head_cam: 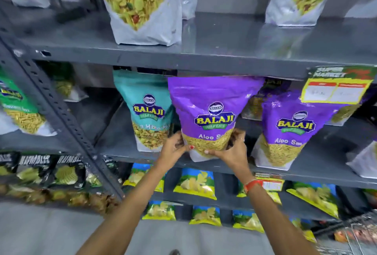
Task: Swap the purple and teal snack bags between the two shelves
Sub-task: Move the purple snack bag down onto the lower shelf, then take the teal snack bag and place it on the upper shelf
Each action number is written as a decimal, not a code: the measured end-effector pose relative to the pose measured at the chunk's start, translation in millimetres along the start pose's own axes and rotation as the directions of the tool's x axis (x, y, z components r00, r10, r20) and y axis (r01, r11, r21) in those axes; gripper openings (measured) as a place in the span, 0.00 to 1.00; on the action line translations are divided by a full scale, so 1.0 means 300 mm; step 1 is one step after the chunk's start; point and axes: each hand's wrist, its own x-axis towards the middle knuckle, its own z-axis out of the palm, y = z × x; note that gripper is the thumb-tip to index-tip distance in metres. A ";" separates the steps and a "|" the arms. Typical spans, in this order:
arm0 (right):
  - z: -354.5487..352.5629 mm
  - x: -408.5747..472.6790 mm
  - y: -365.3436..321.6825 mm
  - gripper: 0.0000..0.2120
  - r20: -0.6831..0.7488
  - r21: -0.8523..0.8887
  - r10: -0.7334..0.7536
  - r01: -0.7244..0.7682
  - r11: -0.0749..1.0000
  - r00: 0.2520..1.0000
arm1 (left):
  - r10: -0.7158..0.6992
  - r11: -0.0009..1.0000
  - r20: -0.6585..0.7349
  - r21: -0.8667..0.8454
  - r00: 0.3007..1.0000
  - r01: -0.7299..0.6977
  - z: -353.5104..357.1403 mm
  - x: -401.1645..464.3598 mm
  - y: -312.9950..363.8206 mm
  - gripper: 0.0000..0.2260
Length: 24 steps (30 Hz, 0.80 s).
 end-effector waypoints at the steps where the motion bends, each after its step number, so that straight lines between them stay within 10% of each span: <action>1: 0.010 0.009 0.026 0.44 -0.008 -0.008 0.015 -0.015 1.000 1.000 | -0.017 1.000 0.017 -0.001 1.000 0.017 0.002 0.017 -0.032 0.21; 11: 0.103 0.058 0.130 0.42 -0.140 0.039 0.030 -0.025 0.999 0.990 | -0.128 0.991 0.053 -0.020 0.990 0.130 0.018 0.127 -0.143 0.21; 16: 0.177 -0.099 0.105 0.31 -0.445 0.098 -0.080 0.138 0.986 0.892 | -0.148 0.986 -0.073 -0.085 0.986 0.142 -0.023 -0.033 -0.148 0.24; 20: 0.328 -0.190 0.058 0.19 -0.133 -0.028 -0.191 0.189 0.982 0.973 | -0.016 0.999 -0.497 -0.046 0.868 -0.008 -0.196 -0.149 -0.154 0.21; 24: 0.495 -0.139 0.032 0.36 0.178 0.033 -0.112 0.108 0.994 0.978 | -0.035 0.998 -0.534 -0.058 0.845 0.005 -0.348 -0.105 -0.149 0.35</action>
